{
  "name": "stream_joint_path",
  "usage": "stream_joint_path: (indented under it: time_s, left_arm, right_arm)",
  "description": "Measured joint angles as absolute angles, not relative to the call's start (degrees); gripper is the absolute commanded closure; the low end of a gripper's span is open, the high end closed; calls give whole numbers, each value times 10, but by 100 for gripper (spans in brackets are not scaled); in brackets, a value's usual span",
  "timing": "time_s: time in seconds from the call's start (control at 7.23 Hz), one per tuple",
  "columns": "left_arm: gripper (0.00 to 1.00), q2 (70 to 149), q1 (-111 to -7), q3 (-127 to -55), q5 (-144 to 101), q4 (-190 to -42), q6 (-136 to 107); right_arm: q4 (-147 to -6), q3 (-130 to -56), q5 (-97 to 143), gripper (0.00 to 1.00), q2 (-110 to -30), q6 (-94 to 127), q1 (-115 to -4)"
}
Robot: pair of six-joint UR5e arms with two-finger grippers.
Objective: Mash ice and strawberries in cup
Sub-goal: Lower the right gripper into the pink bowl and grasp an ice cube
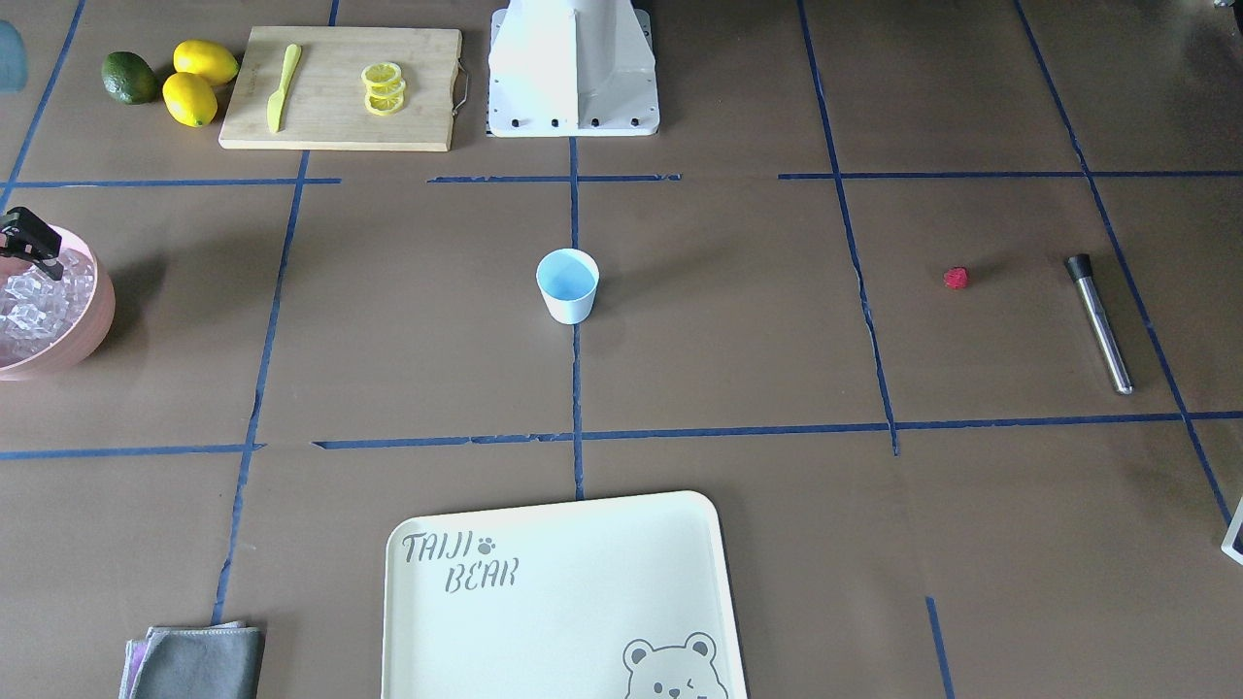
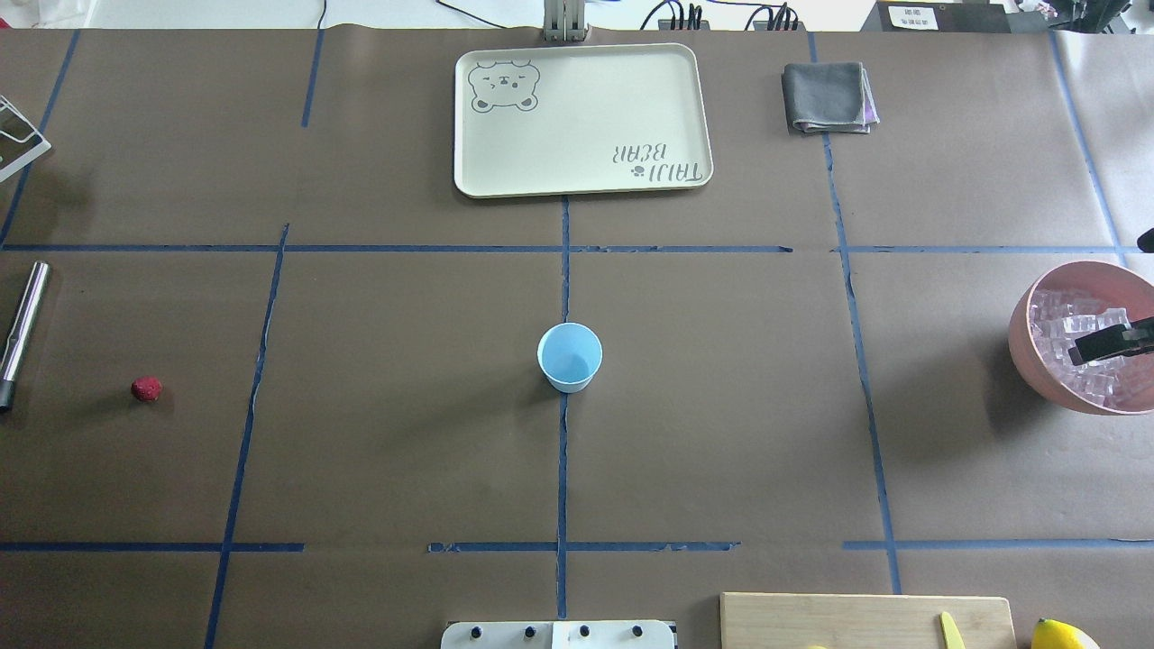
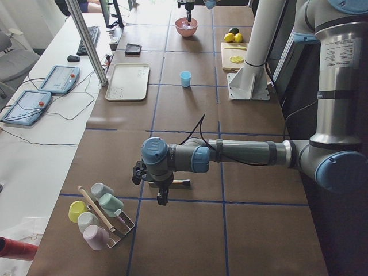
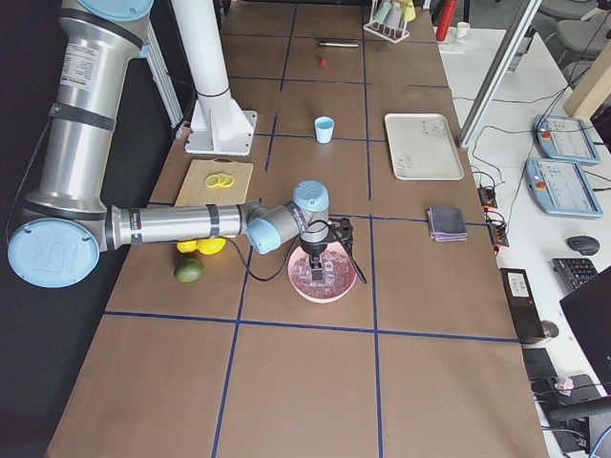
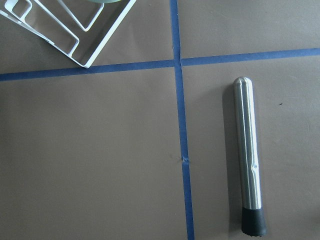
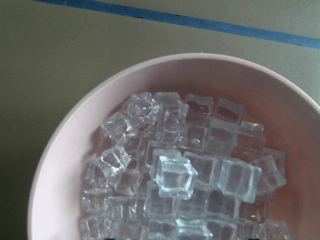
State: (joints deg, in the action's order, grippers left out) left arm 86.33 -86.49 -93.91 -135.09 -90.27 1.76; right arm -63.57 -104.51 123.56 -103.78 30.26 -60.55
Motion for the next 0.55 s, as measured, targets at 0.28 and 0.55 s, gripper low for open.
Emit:
stream_joint_path:
  time_s: [0.28, 0.55]
  left_arm:
    - [0, 861, -865, -938, -1351, -903, 18]
    - [0, 861, -865, -937, -1352, -903, 18]
  right_arm:
    - [-635, -1044, 1228, 18, -1038, 272, -598]
    - [-635, -1044, 1218, 22, -1043, 246, -598]
